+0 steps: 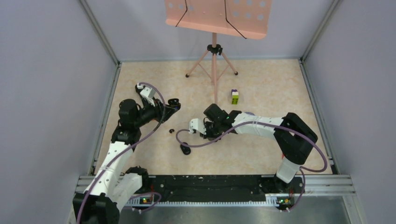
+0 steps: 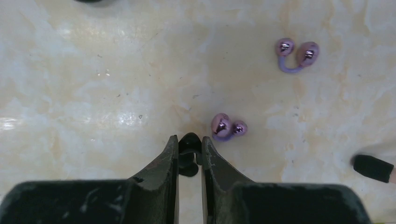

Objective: Insert the wireless bluetooth earbuds into the charging case
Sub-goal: Pick up the left earbud from the center of the board, then insert the left earbud into the left side groove of the charging case.

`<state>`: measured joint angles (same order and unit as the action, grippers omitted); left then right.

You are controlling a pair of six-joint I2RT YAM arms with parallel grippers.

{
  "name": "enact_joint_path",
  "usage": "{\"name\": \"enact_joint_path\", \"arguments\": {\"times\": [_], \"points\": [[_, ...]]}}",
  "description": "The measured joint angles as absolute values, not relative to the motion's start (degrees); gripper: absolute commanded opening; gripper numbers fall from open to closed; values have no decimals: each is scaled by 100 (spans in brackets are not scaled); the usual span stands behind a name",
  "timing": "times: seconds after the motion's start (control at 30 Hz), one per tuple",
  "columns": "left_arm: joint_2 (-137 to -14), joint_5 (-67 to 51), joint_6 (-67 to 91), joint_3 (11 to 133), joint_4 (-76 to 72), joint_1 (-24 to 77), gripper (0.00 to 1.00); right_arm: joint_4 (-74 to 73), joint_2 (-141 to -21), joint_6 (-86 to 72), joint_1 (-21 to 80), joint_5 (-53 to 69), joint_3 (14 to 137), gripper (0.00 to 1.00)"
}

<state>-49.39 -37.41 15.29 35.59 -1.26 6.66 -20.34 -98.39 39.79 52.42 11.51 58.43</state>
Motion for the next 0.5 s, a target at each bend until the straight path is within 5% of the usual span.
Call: {"name": "enact_joint_path", "arguments": {"times": [0.5], "points": [[-5918, -5544, 1072, 3706, -996, 770, 0, -2016, -8462, 821, 3660, 4842, 8003, 2]]}}
